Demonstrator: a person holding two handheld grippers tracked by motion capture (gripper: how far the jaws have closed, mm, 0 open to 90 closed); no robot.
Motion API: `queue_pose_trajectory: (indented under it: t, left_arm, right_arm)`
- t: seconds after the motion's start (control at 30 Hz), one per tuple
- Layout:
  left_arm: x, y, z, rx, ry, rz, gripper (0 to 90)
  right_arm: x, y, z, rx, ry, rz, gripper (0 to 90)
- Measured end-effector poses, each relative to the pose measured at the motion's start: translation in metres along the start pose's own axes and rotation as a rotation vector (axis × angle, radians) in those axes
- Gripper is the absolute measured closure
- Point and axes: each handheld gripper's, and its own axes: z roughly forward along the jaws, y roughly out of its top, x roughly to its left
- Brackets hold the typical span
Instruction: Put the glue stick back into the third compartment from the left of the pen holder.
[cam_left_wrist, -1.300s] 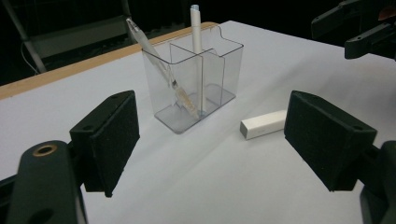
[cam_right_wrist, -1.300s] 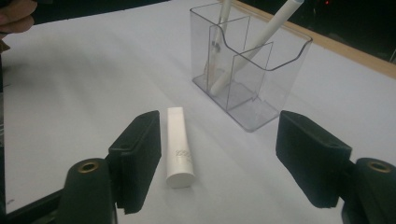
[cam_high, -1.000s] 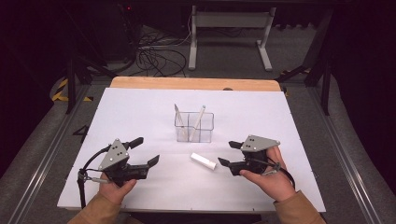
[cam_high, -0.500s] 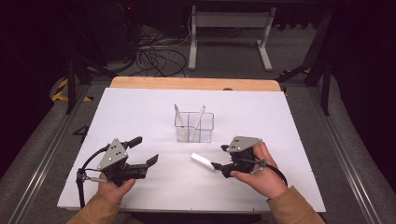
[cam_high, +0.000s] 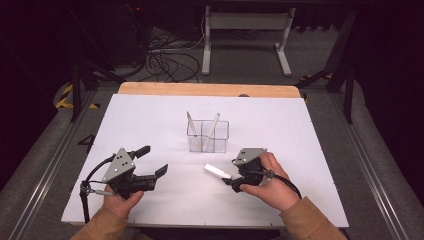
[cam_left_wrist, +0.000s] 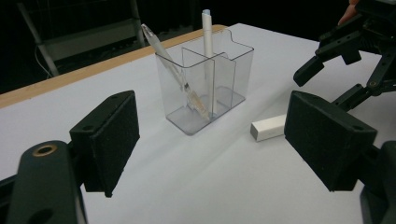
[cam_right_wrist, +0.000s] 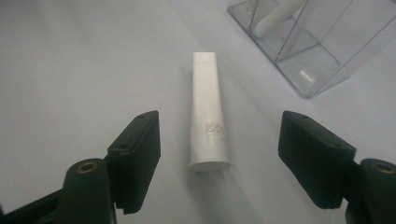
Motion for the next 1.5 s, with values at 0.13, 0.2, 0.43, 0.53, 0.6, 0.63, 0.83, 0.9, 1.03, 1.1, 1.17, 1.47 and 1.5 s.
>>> queue_pose_trajectory:
  t: [0.13, 0.2, 0.43, 0.53, 0.6, 0.63, 0.83, 0.9, 1.03, 1.1, 1.17, 1.47, 1.5]
  left_arm:
    - [0.0, 0.0, -0.001, 0.002, 0.005, 0.003, 19.2]
    - [0.0, 0.001, -0.002, -0.002, 0.011, 0.007, 19.2]
    - [0.001, 0.001, -0.004, -0.006, 0.015, 0.005, 19.2]
    - [0.001, 0.001, -0.004, -0.005, 0.016, 0.006, 19.1]
    - [0.001, 0.001, -0.005, -0.005, 0.015, 0.004, 19.2]
    - [0.001, 0.001, -0.004, -0.004, 0.016, 0.004, 19.1]
    - [0.001, 0.0, -0.003, 0.001, 0.011, -0.001, 19.2]
    - [0.001, 0.0, -0.003, 0.002, 0.013, 0.002, 19.2]
    - [0.001, 0.0, -0.003, 0.003, 0.013, 0.003, 19.2]
    - [0.002, 0.0, -0.003, 0.001, 0.013, 0.001, 19.1]
    - [0.002, 0.0, -0.004, 0.001, 0.013, -0.001, 19.2]
    - [0.0, 0.0, -0.003, 0.0, 0.011, 0.003, 19.2]
    - [0.0, 0.0, -0.003, 0.001, 0.01, 0.0, 19.2]
  right_arm:
    - [0.002, 0.0, 0.006, 0.022, 0.005, -0.006, 30.4]
    - [0.002, -0.001, 0.009, 0.035, 0.004, -0.016, 30.4]
    - [0.005, -0.002, 0.017, 0.069, 0.017, -0.027, 31.7]
    - [0.006, -0.002, 0.021, 0.08, 0.028, -0.038, 32.4]
    - [0.007, -0.003, 0.023, 0.09, 0.025, -0.035, 33.2]
    - [0.007, -0.003, 0.024, 0.094, 0.024, -0.035, 33.5]
    - [0.008, -0.004, 0.027, 0.135, 0.009, -0.021, 40.2]
    - [0.007, -0.004, 0.027, 0.134, -0.002, -0.012, 42.4]
    - [0.006, -0.004, 0.027, 0.137, -0.015, -0.002, 46.0]
    - [0.006, -0.004, 0.028, 0.142, -0.013, 0.0, 47.9]
    - [0.007, -0.004, 0.029, 0.147, -0.01, 0.003, 49.6]
    - [0.007, -0.003, 0.029, 0.149, -0.006, 0.025, 57.9]
    - [0.006, -0.003, 0.029, 0.149, -0.005, 0.027, 58.4]
